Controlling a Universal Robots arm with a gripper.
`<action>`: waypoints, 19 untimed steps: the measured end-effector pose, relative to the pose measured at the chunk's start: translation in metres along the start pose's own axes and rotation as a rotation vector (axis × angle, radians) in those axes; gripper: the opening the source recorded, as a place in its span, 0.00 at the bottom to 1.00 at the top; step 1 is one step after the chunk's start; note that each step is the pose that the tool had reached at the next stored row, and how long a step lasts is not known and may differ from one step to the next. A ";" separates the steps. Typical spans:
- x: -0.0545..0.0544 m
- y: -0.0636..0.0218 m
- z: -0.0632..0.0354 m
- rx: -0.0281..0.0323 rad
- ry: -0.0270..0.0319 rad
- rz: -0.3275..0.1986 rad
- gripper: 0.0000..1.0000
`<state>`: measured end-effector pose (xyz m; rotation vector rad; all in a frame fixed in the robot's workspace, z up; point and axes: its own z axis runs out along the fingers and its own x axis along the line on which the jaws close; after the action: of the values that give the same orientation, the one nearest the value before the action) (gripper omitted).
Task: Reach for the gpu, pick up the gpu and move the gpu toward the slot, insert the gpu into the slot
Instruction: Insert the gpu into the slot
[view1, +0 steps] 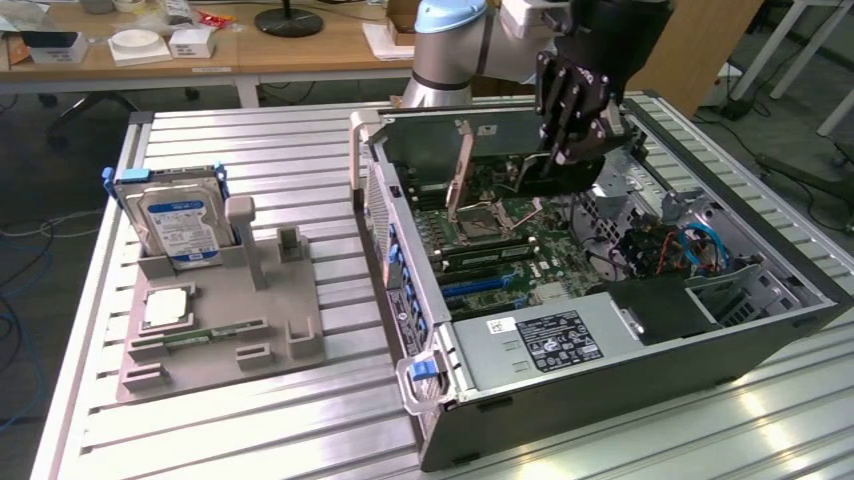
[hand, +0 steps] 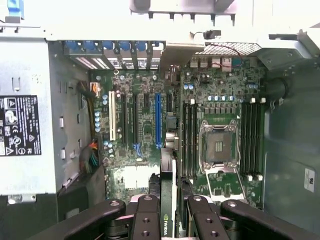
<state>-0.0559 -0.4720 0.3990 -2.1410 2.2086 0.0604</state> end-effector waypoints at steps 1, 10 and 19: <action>0.000 0.0007 0.0013 0.0000 0.0000 0.000 0.25; 0.001 0.0017 0.0166 -0.0001 0.0000 0.000 0.25; 0.003 0.0094 0.0329 -0.0001 0.0000 0.000 0.25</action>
<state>-0.0647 -0.4720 0.3658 -2.1410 2.2088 0.0605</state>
